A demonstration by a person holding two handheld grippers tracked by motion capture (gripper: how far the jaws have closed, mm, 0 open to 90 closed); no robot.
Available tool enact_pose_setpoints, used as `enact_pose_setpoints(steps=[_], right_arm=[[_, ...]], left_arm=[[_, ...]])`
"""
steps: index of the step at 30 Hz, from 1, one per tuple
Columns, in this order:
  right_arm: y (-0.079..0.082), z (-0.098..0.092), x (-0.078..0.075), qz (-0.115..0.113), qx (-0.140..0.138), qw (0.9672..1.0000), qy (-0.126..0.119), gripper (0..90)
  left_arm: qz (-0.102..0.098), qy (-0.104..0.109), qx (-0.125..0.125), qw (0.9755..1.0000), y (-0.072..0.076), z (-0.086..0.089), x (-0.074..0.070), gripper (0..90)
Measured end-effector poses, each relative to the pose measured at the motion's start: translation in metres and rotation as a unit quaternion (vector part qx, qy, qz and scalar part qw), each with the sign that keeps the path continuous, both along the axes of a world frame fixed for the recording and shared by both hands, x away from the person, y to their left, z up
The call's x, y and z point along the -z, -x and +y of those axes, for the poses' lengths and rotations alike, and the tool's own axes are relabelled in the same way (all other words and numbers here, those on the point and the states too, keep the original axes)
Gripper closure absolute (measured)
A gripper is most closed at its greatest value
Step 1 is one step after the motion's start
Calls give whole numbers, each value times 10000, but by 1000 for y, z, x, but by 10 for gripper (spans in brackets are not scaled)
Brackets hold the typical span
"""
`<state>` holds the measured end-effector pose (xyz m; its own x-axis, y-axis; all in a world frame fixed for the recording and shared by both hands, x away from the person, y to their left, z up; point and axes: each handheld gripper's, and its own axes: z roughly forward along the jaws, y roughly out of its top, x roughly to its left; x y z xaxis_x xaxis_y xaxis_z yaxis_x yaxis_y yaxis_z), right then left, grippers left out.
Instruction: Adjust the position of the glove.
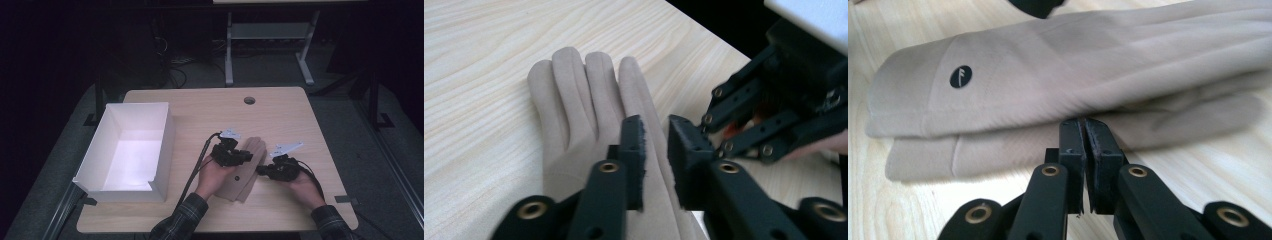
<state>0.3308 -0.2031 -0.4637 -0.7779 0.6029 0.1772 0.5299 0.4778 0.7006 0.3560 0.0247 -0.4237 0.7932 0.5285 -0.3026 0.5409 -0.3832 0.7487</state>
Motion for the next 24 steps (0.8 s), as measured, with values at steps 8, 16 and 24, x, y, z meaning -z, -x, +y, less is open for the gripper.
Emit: enact_pose_setpoints(steps=[8,16,24], right_arm=[[0,-36,-6,-163,497,9986,-84,693],[-7,-54,3,-190,1100,9937,118,322],[-10,-53,11,-235,1277,9911,298,219]], left_arm=[[103,-143,211,9996,13,-2,11,859],[248,-436,363,9981,22,-15,35,853],[153,-715,418,9964,26,-7,37,865]])
